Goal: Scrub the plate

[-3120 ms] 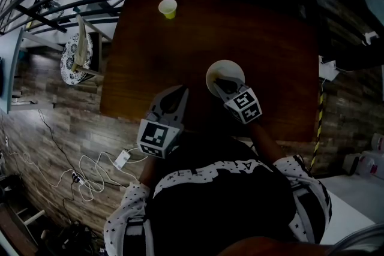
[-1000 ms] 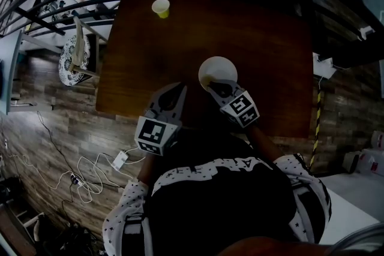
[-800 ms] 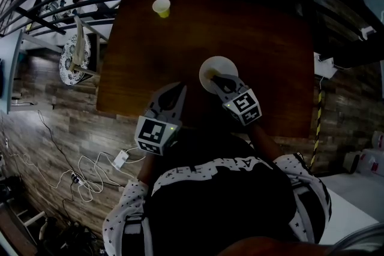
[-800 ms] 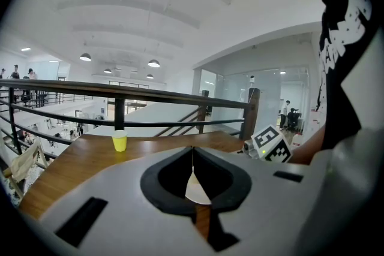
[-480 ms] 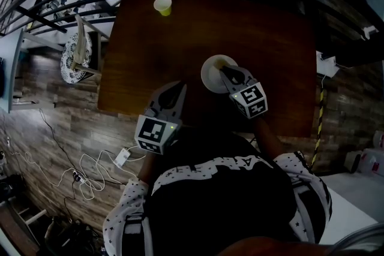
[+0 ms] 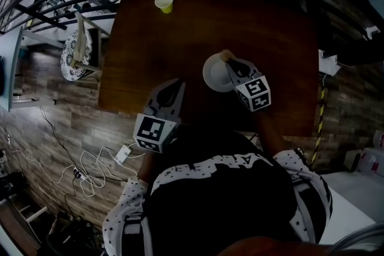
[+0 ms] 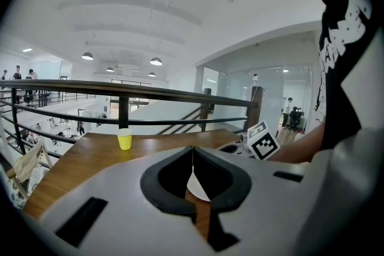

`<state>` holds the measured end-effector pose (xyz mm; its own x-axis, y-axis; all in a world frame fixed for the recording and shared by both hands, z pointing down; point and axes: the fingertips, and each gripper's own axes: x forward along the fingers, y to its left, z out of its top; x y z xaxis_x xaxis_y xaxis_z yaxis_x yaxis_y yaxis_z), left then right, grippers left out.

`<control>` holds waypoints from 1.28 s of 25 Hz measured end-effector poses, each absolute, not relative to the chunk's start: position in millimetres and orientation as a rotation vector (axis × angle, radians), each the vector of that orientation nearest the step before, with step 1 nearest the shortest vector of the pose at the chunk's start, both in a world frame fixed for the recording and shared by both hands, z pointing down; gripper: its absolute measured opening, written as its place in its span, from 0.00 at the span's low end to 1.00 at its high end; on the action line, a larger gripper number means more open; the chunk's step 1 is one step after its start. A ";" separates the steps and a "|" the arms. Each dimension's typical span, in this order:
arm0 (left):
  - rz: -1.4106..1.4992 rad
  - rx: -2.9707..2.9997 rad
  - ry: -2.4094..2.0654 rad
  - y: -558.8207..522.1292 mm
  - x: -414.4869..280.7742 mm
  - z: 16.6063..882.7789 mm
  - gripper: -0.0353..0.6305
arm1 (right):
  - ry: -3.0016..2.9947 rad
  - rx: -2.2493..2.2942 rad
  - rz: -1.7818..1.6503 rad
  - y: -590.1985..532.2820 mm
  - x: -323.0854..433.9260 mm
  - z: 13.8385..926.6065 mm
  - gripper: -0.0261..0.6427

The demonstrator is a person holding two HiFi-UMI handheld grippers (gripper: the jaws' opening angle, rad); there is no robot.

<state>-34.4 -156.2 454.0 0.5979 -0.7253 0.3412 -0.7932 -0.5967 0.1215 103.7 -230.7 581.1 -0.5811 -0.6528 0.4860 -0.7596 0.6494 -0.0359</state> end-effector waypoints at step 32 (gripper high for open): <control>0.381 2.563 -1.233 -168.3 -25.1 455.7 0.07 | -2.414 1.048 0.390 -232.8 102.3 598.7 0.11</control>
